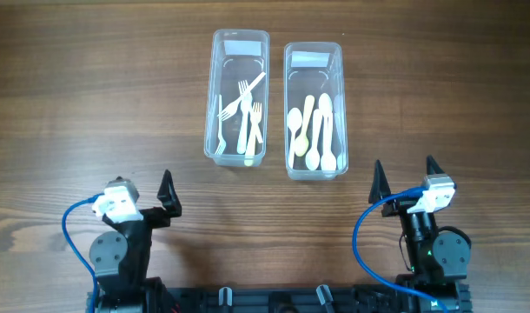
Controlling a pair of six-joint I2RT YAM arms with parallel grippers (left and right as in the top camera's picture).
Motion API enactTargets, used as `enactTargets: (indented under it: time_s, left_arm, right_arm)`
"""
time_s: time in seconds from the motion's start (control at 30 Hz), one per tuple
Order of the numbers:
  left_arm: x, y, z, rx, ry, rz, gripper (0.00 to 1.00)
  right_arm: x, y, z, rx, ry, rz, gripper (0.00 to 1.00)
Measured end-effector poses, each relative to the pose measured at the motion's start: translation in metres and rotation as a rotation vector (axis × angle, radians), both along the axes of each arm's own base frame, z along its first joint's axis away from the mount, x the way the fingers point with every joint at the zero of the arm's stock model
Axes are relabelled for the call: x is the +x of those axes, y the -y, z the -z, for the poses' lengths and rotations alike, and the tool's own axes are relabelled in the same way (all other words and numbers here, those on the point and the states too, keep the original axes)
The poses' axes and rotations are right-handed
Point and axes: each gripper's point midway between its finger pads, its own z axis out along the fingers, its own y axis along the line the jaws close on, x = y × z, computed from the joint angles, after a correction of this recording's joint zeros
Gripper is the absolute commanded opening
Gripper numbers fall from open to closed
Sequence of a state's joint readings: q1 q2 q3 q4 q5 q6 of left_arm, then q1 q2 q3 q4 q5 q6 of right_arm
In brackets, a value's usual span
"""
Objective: Pack container
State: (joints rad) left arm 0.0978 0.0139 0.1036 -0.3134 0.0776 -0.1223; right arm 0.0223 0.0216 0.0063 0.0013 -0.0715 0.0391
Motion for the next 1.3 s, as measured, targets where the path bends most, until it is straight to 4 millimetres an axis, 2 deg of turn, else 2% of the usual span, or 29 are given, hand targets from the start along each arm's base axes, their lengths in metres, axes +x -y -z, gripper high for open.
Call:
enactTargets:
  time_s: [0.27, 1.3]
  left_arm:
    - [0.0000, 0.0004, 0.0000, 0.143, -0.002, 0.035, 1.00]
    - [0.0000, 0.0004, 0.0000, 0.151, -0.003, 0.037, 1.00]
  right_arm:
    - [0.0000, 0.0000, 0.0000, 0.000, 0.000, 0.000, 1.00]
    - [0.0000, 0.0000, 0.0000, 0.000, 0.000, 0.000, 1.00]
